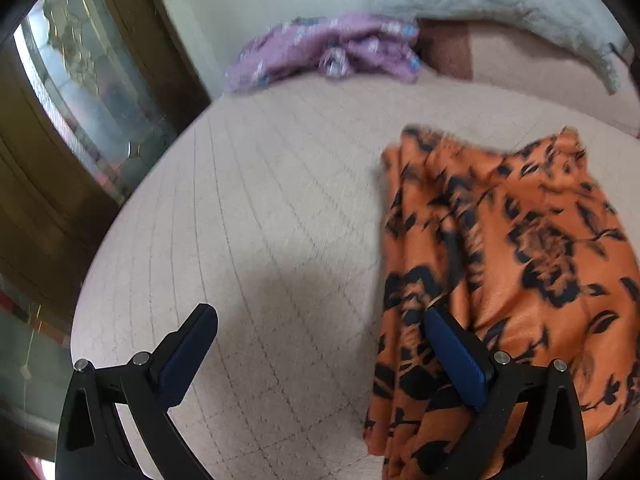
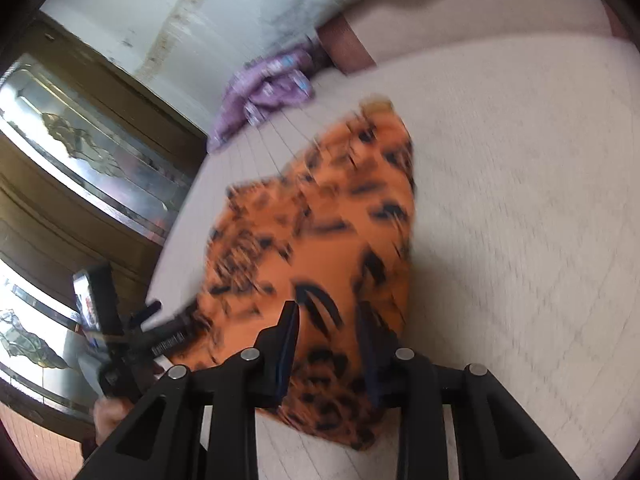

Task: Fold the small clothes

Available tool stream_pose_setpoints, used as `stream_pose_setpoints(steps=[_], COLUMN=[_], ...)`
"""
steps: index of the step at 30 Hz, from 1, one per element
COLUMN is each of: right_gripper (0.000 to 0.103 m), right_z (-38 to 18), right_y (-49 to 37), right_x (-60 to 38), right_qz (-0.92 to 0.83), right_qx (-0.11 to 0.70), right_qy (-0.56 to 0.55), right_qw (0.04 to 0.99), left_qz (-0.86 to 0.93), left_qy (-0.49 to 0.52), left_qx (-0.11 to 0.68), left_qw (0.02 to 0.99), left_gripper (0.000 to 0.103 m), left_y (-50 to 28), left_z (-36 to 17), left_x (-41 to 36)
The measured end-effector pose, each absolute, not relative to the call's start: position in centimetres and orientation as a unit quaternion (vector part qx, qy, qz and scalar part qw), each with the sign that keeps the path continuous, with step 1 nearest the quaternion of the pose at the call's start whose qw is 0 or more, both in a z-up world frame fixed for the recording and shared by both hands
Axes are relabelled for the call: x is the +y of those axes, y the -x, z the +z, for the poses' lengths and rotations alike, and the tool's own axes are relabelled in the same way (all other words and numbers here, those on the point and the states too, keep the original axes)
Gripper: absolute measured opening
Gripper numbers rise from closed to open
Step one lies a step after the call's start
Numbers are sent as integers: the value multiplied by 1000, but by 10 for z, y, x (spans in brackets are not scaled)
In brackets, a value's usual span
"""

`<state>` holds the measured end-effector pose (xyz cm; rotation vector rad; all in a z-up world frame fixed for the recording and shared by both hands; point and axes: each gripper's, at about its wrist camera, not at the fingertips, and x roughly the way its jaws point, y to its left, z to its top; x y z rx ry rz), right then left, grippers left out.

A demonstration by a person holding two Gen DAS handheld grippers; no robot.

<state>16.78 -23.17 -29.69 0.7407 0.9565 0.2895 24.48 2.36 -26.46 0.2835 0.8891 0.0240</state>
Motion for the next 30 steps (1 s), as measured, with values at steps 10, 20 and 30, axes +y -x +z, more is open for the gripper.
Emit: stream_pose_setpoints(steps=[10,20,30], right_gripper=[31,32,33], right_z=[-312,-364,-306], right_y=[-277,-343,-278], right_x=[-250,-246,-260], right_qz=[110,97,101], right_qx=[446,484,449], right_qy=[-348,-349,-352], right_qw=[817,797,815], left_qz=[-14,-27,-17], left_qy=[-168,-174,-132], left_qx=[414,401,405], left_qw=[895,899,905], left_gripper=[103,103,103], left_y=[-246,-239,-240], left_z=[-267,-270,-258], left_x=[6,7,13])
